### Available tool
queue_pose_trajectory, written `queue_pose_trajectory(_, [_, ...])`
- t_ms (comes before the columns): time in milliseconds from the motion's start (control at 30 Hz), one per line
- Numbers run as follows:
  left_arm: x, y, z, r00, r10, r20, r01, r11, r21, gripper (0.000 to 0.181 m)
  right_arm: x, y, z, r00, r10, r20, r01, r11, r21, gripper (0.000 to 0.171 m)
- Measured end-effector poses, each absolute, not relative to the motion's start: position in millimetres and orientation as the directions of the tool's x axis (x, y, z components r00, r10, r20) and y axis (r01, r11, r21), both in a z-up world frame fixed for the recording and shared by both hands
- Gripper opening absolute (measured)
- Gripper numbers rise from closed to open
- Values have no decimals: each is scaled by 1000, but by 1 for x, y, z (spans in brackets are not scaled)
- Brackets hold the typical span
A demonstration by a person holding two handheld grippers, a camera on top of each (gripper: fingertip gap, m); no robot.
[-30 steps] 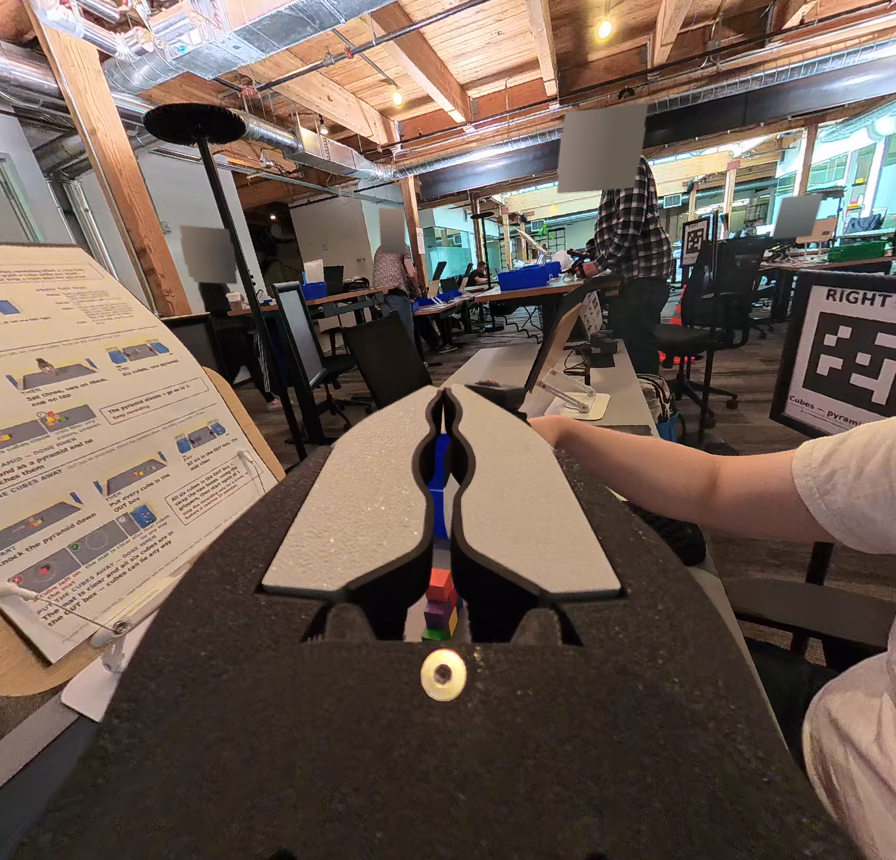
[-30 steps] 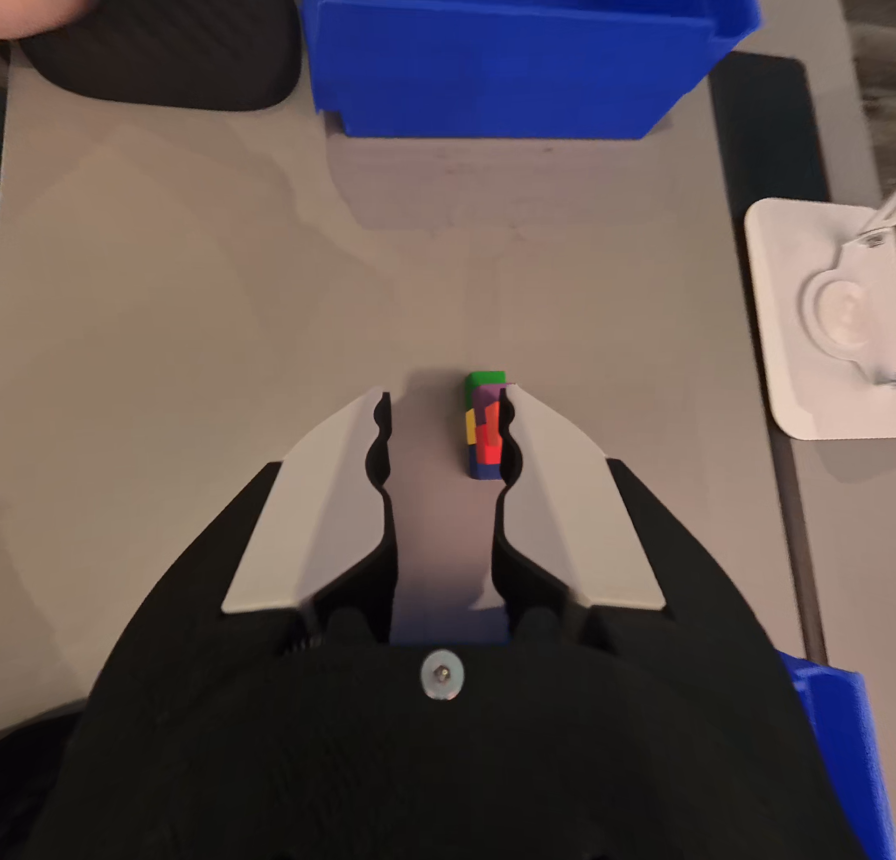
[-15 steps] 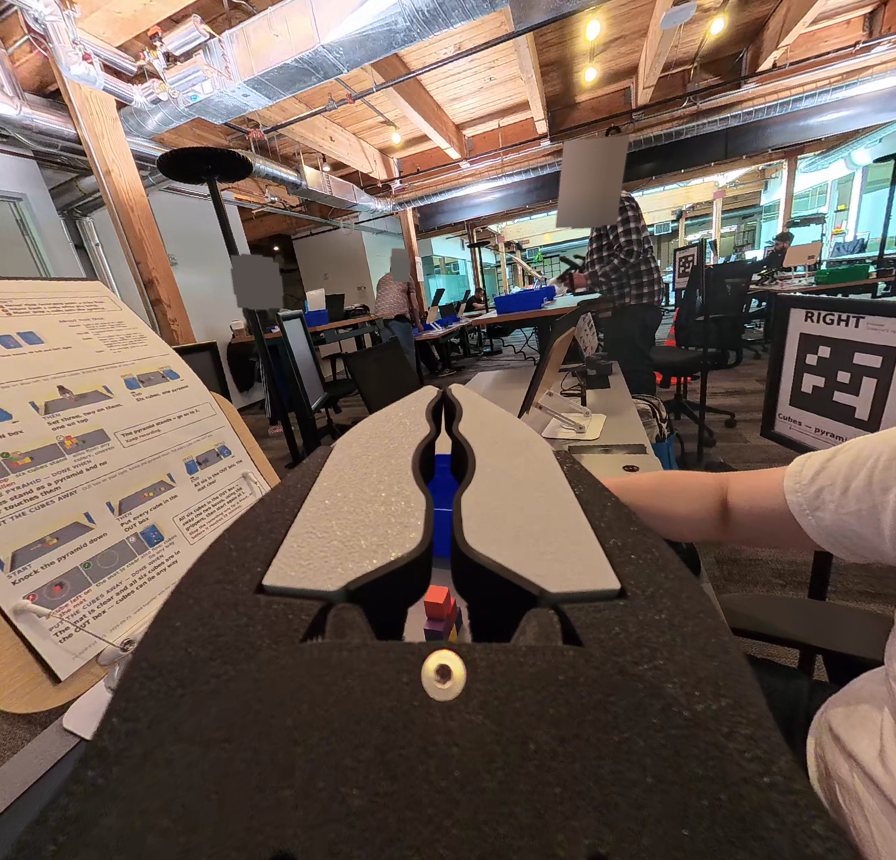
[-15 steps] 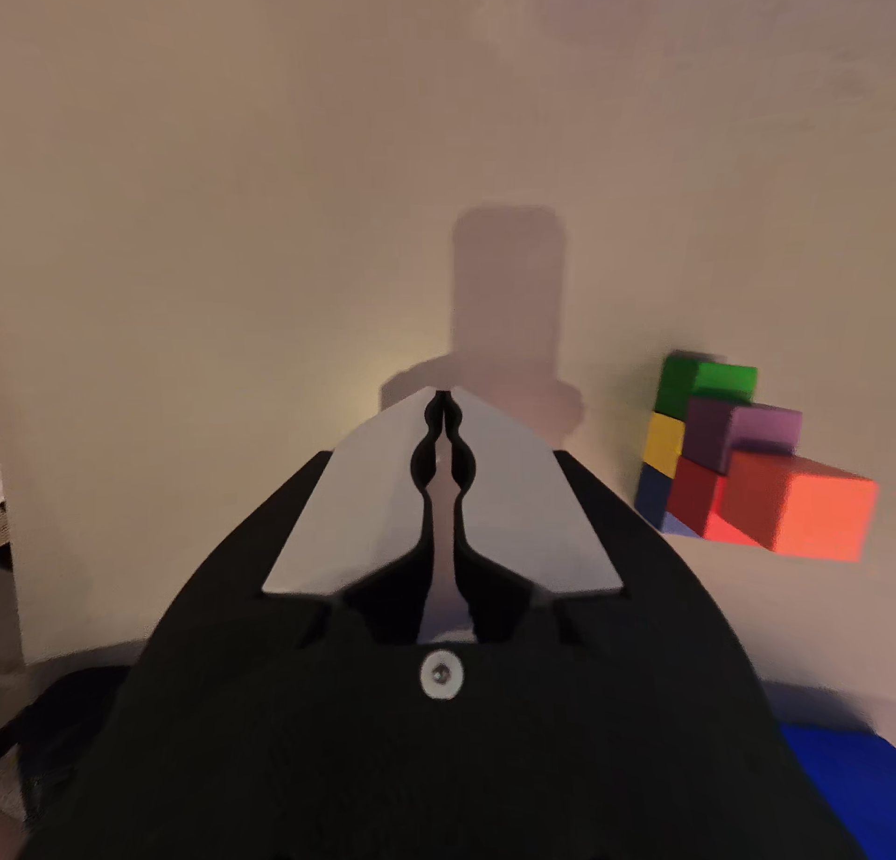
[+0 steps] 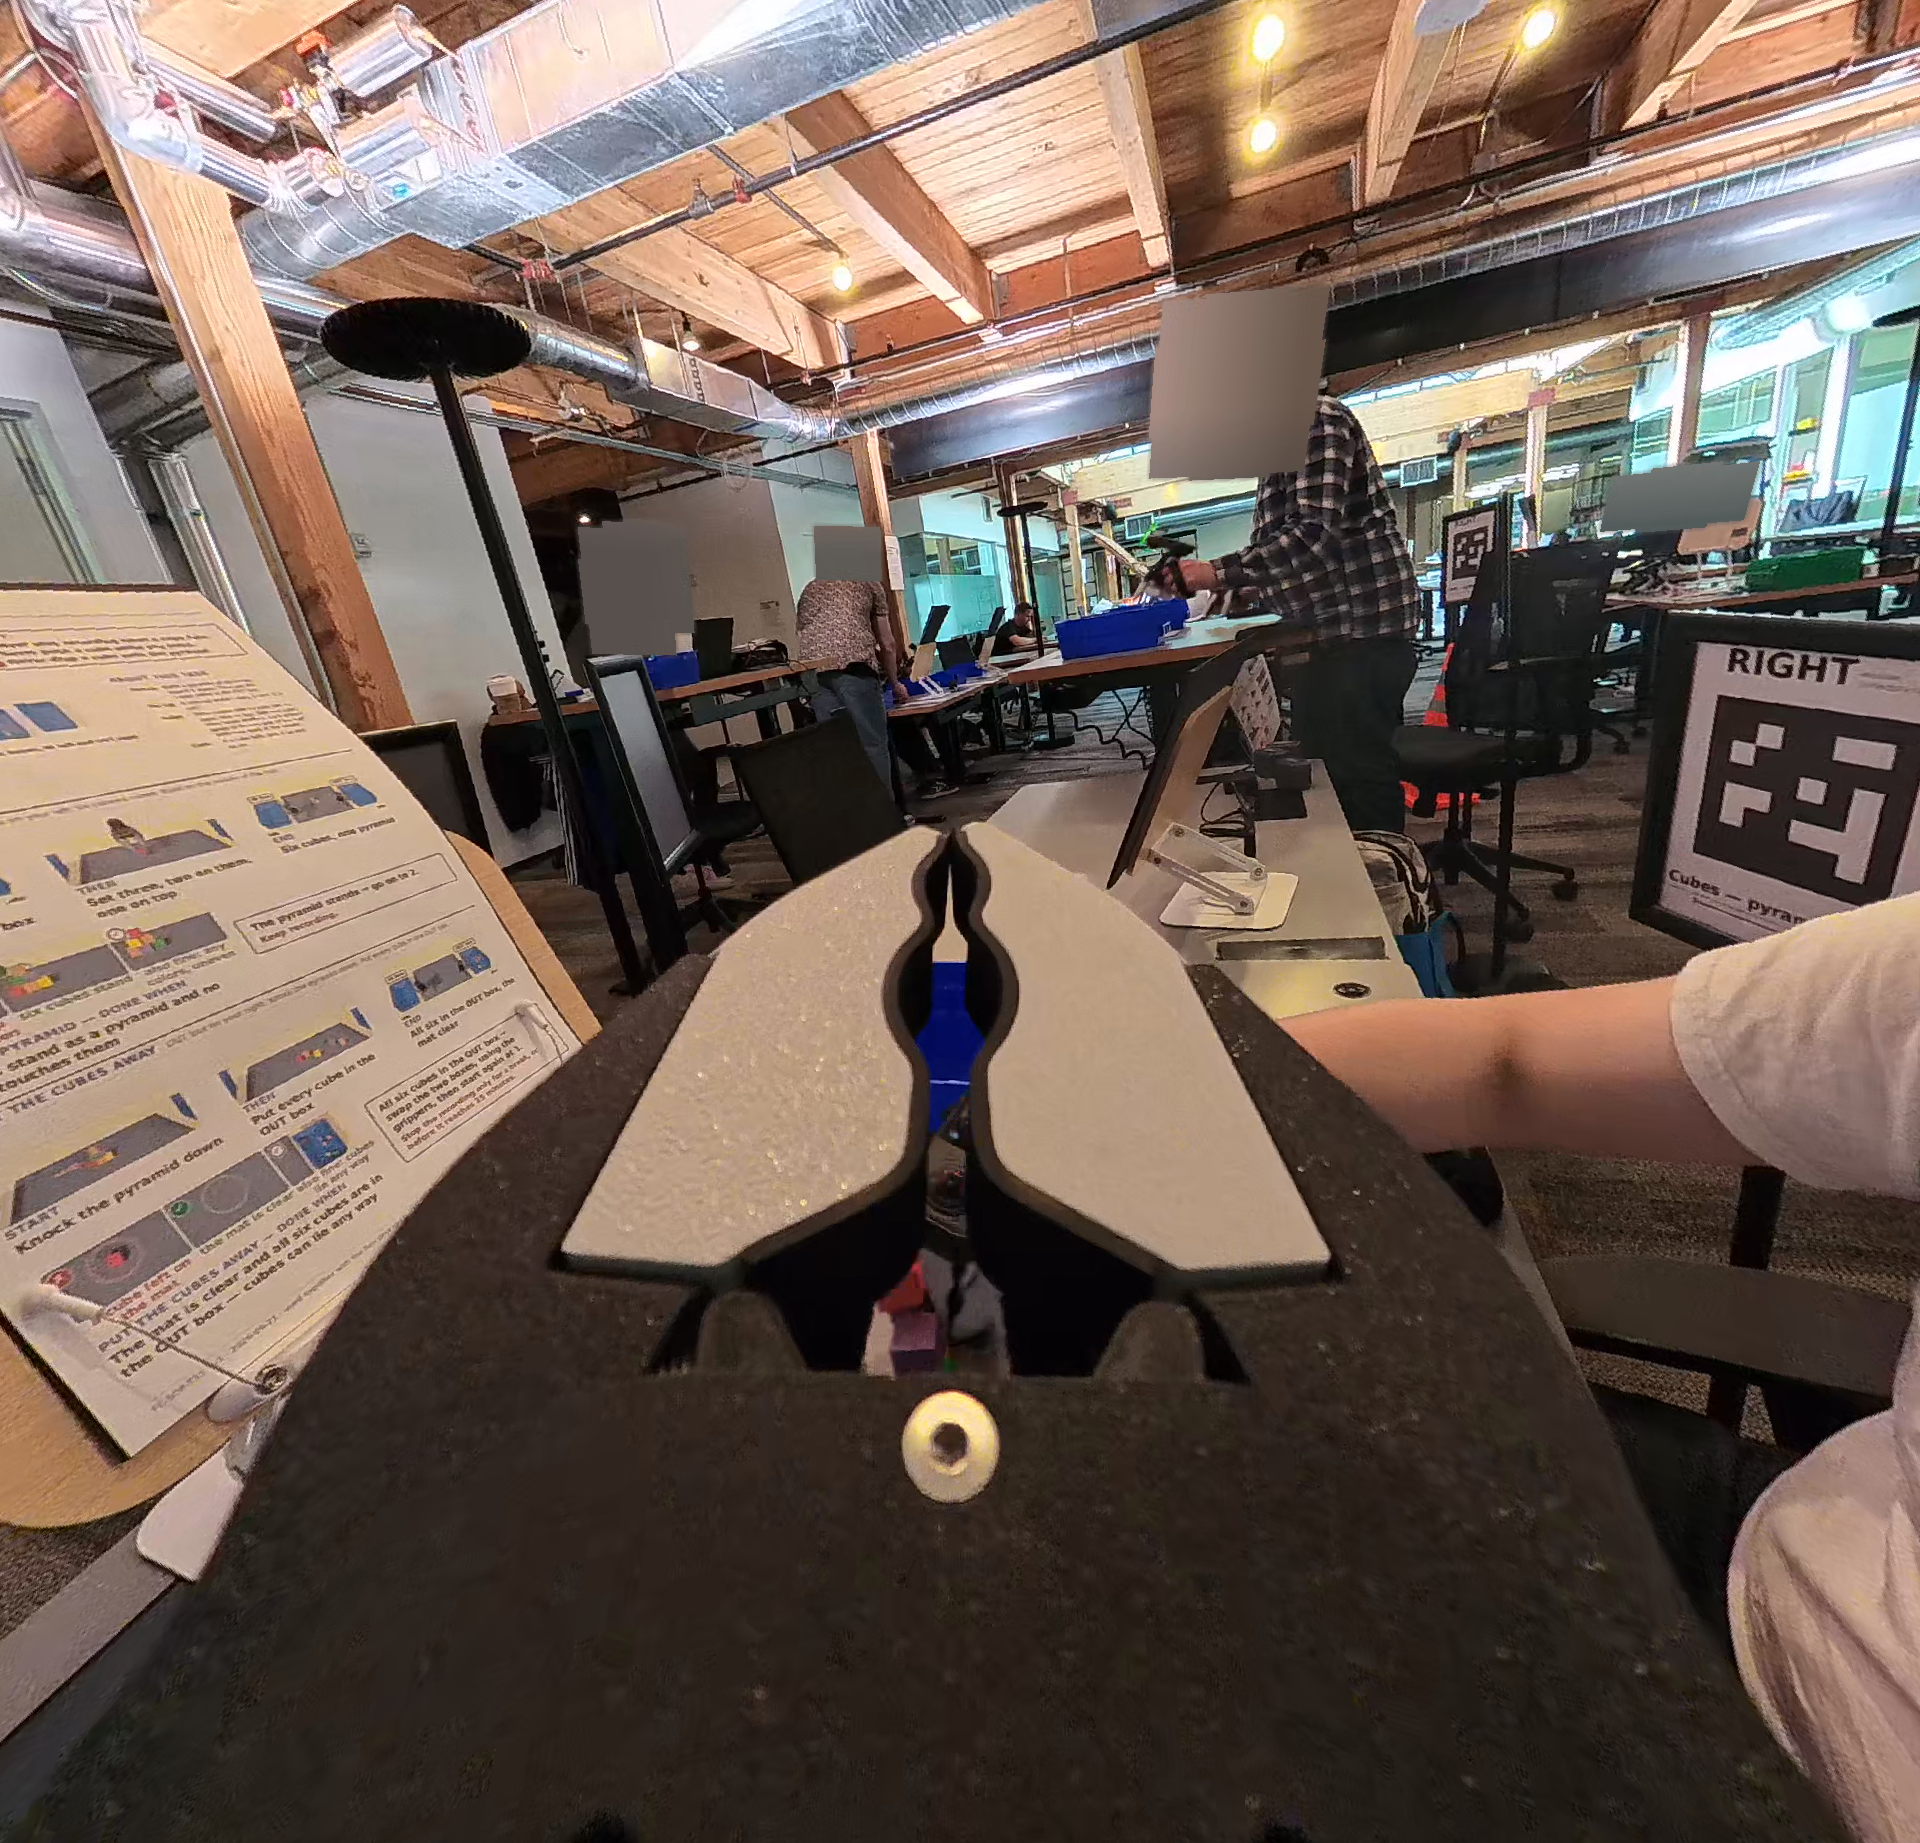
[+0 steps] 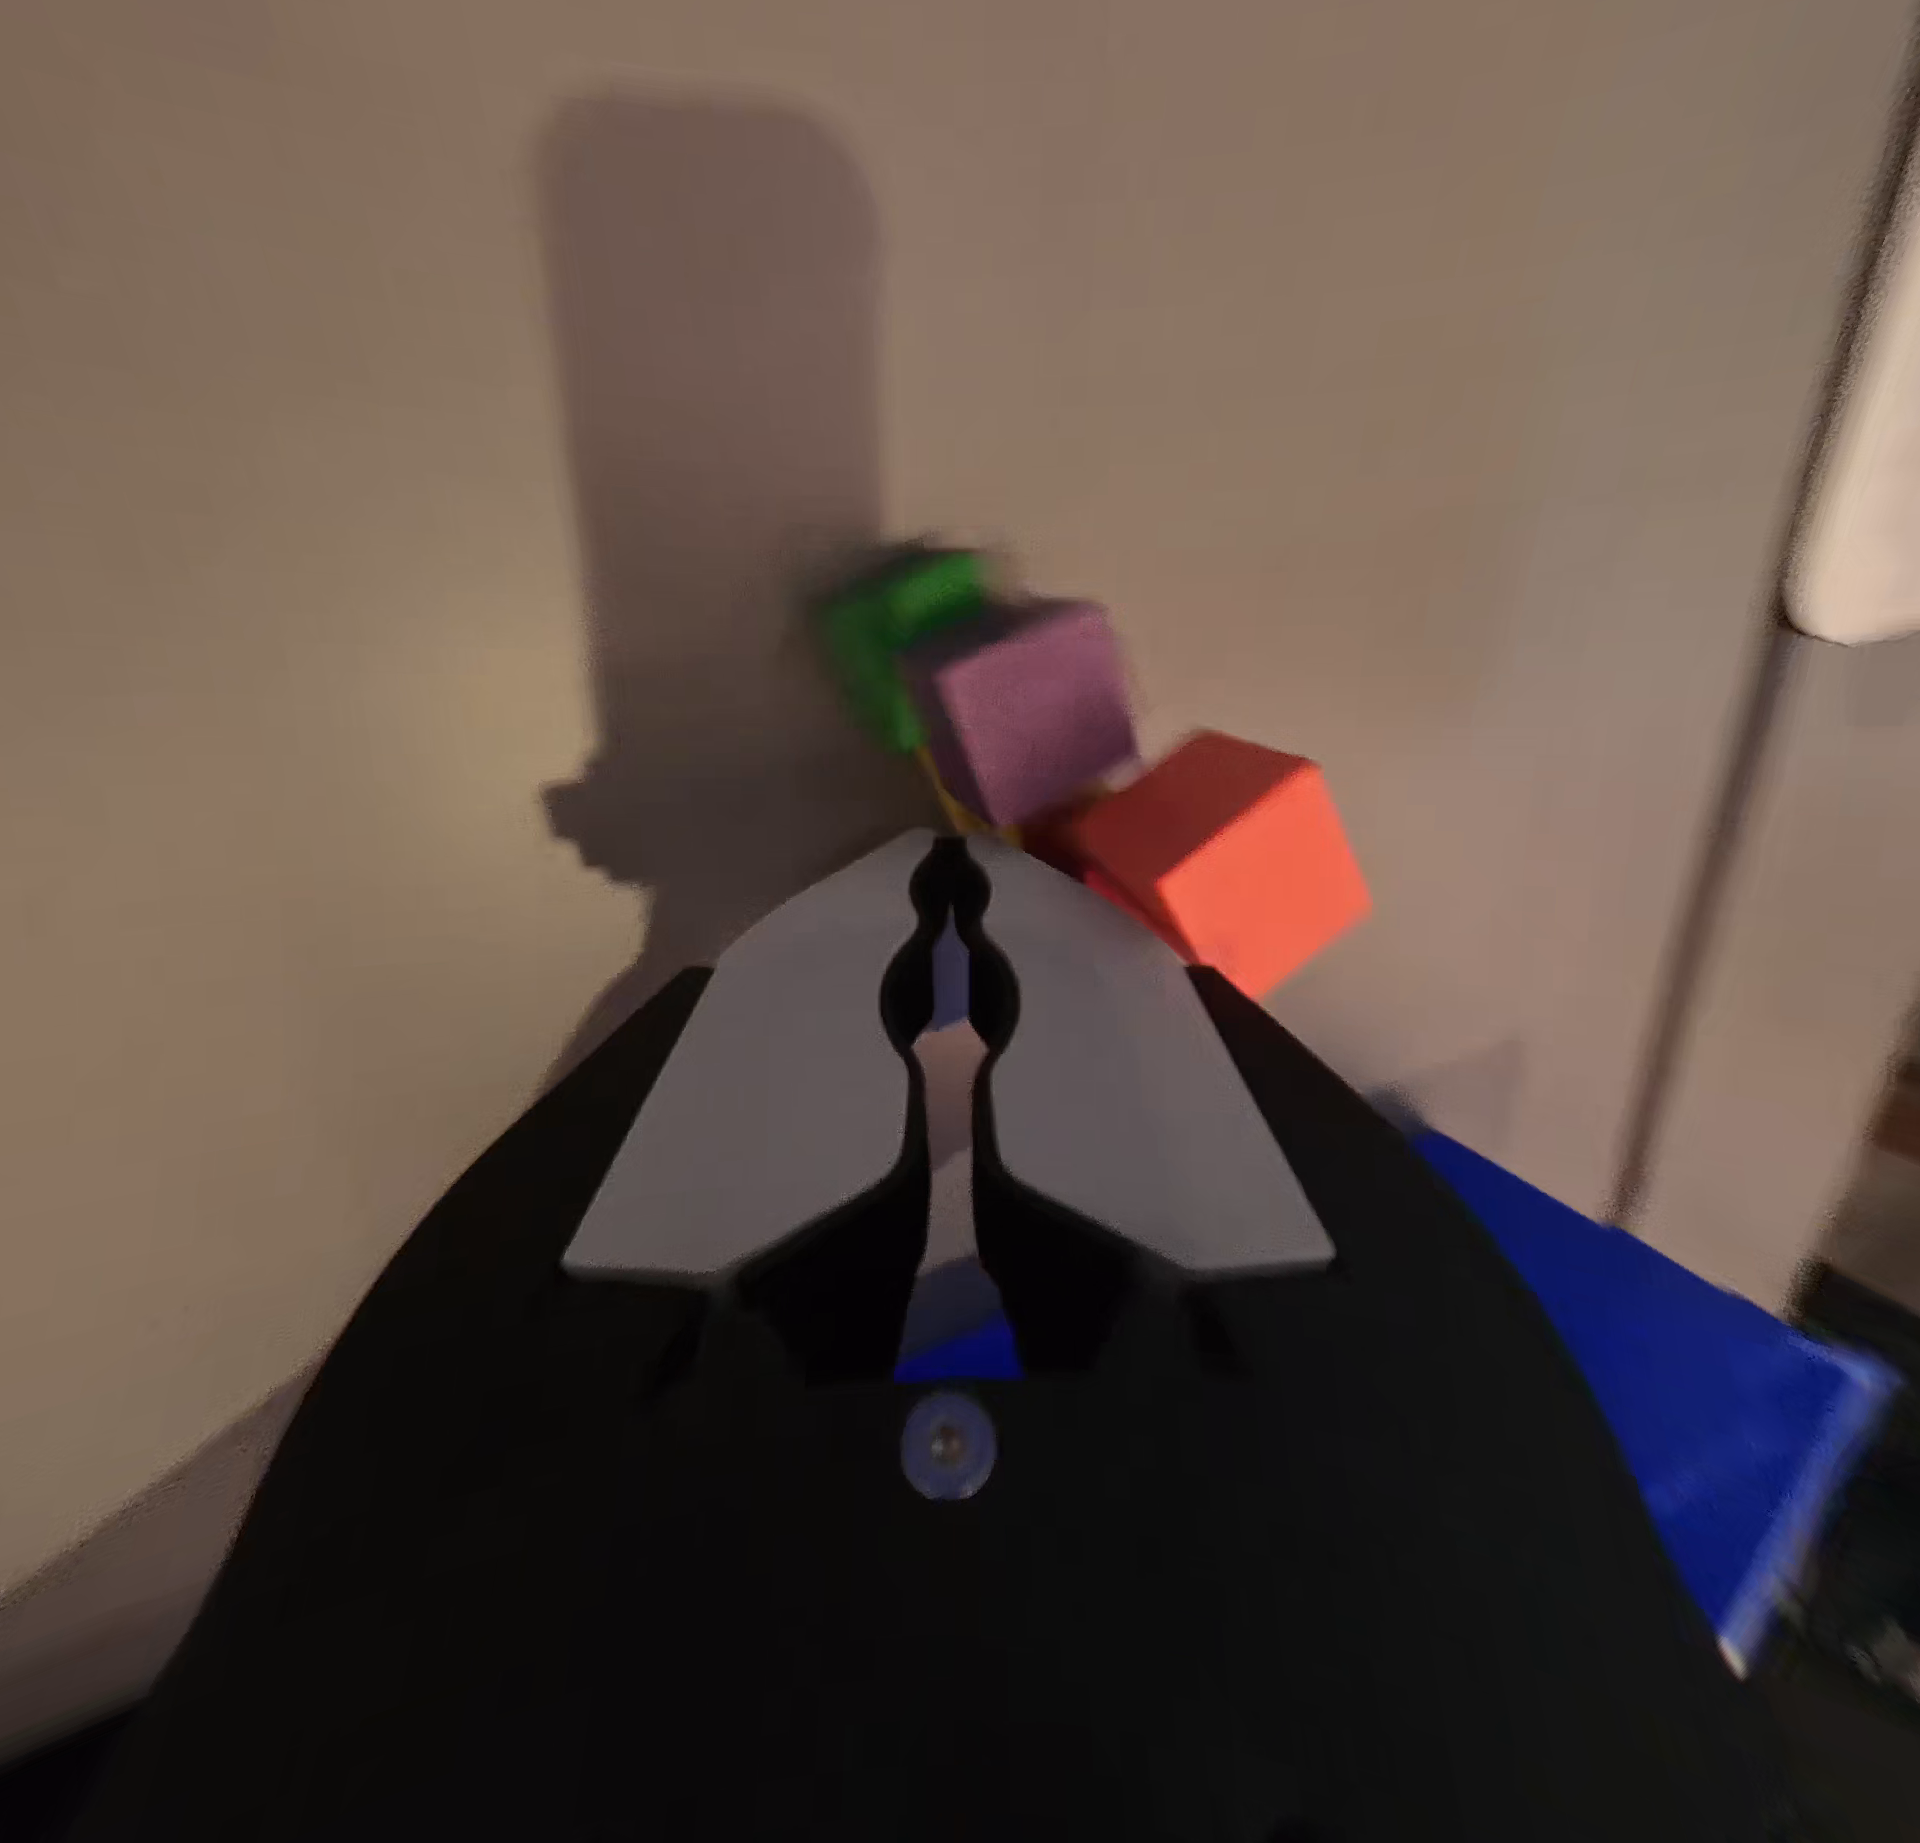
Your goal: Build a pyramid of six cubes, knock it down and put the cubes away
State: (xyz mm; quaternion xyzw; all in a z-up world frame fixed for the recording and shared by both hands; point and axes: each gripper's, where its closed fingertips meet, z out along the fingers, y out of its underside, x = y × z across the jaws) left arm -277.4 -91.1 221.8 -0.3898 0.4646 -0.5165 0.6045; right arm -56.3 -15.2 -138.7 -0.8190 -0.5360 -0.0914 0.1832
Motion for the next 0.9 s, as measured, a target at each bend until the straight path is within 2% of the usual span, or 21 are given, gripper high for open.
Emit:
queue_pose_trajectory(67, [-277,-91,221,37,-986,-163,258,167,-952,0,-49,5,-121,429,792,435,903,-371,-214,1])
queue_pose_trajectory(200, [-279,-90,222,46,-984,-171,259,177,-949,0,-57,32,-53,469,649,599,882,-305,-360,1])
queue_pose_trajectory(400, [-278,-88,221,45,-986,-163,259,169,-951,0,-61,36,2,501,593,630,862,-275,-426,1])
queue_pose_trajectory(533, [-279,-89,222,45,-985,-168,259,174,-950,0,-57,33,-9,536,616,577,840,-320,-438,1])
queue_pose_trajectory(700, [-281,-92,222,42,-984,-171,259,176,-950,0,-57,24,-62,606,697,382,779,-424,-462,1])
queue_pose_trajectory(833, [-282,-91,222,47,-984,-173,259,179,-949,0,-69,16,-88,675,697,243,698,-496,-516,18])
queue_pose_trajectory(900, [-281,-90,222,44,-984,-171,257,177,-950,0,-86,4,-95,646,741,183,698,-476,-535,22])
